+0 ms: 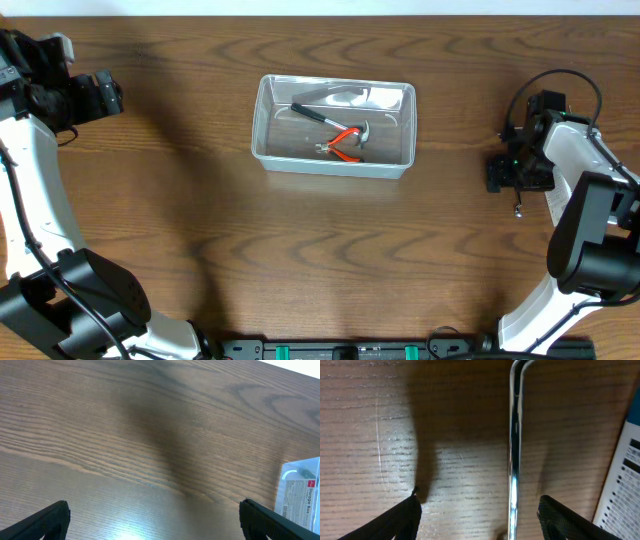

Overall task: Pack container
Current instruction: 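Lower the right gripper onto the silver wrench and grasp it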

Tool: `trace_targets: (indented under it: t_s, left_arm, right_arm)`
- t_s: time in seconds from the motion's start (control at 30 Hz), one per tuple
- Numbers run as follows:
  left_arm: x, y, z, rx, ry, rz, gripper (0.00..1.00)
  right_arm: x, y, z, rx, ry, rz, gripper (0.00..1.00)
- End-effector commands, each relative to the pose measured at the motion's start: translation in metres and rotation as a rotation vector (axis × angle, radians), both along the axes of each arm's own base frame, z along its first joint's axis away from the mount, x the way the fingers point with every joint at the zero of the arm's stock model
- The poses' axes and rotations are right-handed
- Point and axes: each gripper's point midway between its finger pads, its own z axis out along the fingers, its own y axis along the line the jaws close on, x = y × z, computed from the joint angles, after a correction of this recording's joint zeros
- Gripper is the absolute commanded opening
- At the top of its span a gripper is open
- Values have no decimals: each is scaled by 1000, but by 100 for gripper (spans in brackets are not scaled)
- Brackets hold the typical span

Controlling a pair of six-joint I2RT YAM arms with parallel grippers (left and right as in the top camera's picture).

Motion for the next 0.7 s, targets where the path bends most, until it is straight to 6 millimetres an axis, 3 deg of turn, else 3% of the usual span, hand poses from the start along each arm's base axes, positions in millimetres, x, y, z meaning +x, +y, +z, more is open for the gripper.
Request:
trace_targets:
  t_s: [0.0,0.2,0.67]
  left_arm:
    - [2,-1,5,-8,-15,-3,98]
    - [2,-1,5,-8,-15,-3,98]
    - [2,-2,5,-8,-14,-3,98]
  right_arm:
    - [-3,0,-10,12,24,9,73]
    - [1,-1,-11,8,10,9,73]
    - [-1,-8,-11,16,7,-28,49]
